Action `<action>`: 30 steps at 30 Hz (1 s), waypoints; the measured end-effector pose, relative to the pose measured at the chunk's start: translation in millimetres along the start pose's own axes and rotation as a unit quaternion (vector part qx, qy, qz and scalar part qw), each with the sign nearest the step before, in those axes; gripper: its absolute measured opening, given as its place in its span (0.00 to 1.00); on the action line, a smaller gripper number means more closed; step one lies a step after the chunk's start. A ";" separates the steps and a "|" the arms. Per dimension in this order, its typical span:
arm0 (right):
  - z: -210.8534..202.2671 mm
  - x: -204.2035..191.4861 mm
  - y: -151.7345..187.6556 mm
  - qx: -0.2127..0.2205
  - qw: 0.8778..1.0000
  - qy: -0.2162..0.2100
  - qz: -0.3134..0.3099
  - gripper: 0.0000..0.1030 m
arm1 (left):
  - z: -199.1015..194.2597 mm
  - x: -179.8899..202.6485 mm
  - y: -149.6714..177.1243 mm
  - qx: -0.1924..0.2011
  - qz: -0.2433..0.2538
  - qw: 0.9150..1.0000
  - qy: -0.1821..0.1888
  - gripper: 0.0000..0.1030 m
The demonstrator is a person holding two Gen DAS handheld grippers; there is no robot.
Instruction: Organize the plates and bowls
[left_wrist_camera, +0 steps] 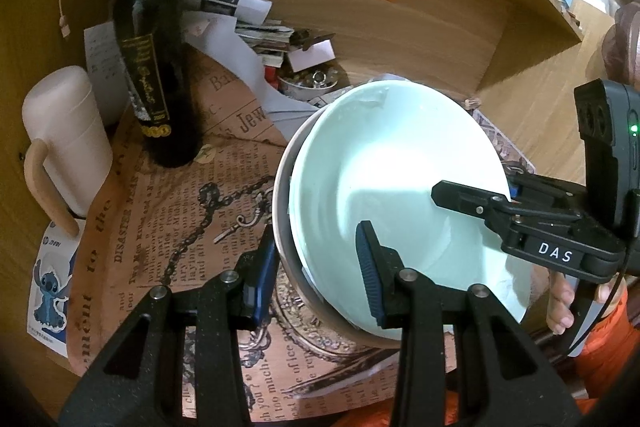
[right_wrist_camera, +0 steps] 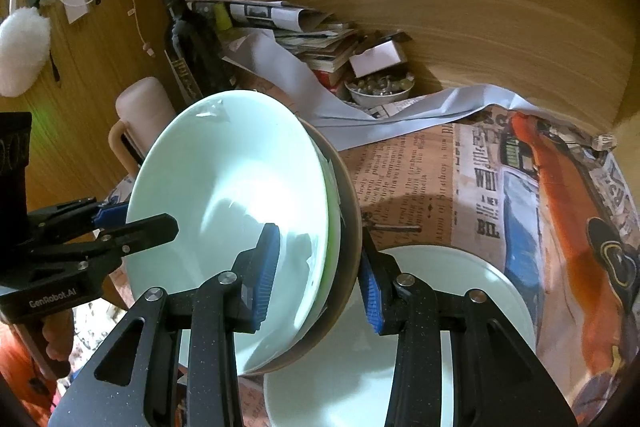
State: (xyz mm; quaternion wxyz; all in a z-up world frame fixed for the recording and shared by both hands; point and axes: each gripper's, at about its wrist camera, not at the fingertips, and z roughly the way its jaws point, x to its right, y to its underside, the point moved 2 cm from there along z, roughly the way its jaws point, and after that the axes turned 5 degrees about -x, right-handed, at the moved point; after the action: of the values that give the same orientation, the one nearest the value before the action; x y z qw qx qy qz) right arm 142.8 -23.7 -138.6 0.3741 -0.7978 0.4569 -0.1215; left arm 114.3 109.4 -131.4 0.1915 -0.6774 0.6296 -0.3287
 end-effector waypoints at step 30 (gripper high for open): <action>-49.5 48.9 38.7 0.026 0.998 0.038 0.053 0.33 | 13.7 60.7 1.6 -0.008 0.067 0.997 0.039 0.37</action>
State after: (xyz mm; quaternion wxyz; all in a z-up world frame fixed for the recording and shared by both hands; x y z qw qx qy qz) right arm 118.6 -99.6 -139.0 0.3828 -0.7573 0.5094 -0.1431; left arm 122.0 47.7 -129.7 0.1830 -0.6218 0.6834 -0.3359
